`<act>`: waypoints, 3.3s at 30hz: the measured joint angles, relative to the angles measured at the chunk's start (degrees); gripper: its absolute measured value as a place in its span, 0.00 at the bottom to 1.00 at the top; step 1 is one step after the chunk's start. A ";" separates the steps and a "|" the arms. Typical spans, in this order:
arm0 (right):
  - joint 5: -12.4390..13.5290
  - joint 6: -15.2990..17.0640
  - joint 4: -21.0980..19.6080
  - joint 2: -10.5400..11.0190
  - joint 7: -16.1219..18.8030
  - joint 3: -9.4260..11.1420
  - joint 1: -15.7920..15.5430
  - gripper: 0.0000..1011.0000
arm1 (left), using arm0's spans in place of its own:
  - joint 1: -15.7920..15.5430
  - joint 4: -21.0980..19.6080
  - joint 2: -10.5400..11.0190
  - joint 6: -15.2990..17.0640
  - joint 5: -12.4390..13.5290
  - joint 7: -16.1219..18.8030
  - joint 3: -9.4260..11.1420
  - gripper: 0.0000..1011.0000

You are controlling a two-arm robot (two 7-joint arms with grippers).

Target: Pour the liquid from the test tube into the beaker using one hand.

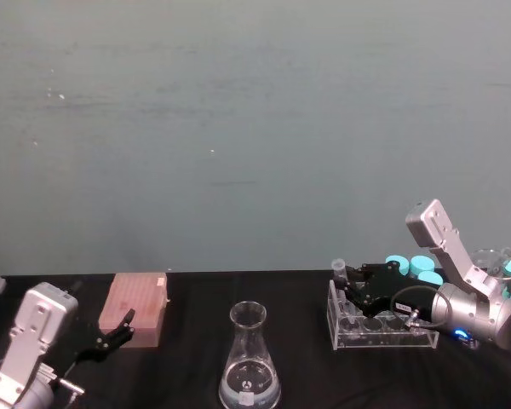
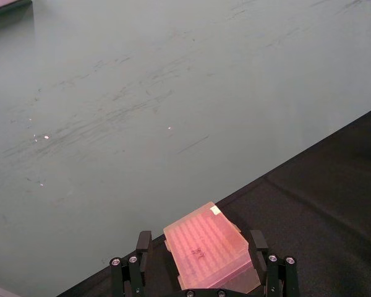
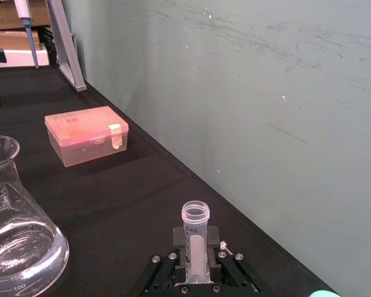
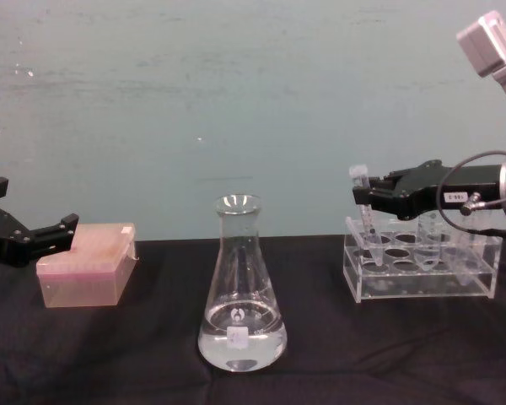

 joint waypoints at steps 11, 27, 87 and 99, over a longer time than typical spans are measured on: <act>0.00 0.09 -0.01 0.01 -0.01 -0.06 -0.01 0.23 | 0.00 0.00 0.00 0.00 0.00 0.00 0.00 0.99; 0.05 0.17 -0.06 0.01 -0.01 -0.10 -0.01 0.71 | 0.00 0.00 0.00 0.00 0.00 0.00 0.00 0.99; 0.06 0.17 -0.06 0.00 -0.02 -0.09 -0.01 0.99 | 0.00 0.00 0.00 0.00 0.00 0.00 0.00 0.99; 0.06 0.17 -0.06 0.00 -0.02 -0.10 -0.01 0.99 | 0.00 0.00 0.00 0.00 0.00 0.00 0.00 0.99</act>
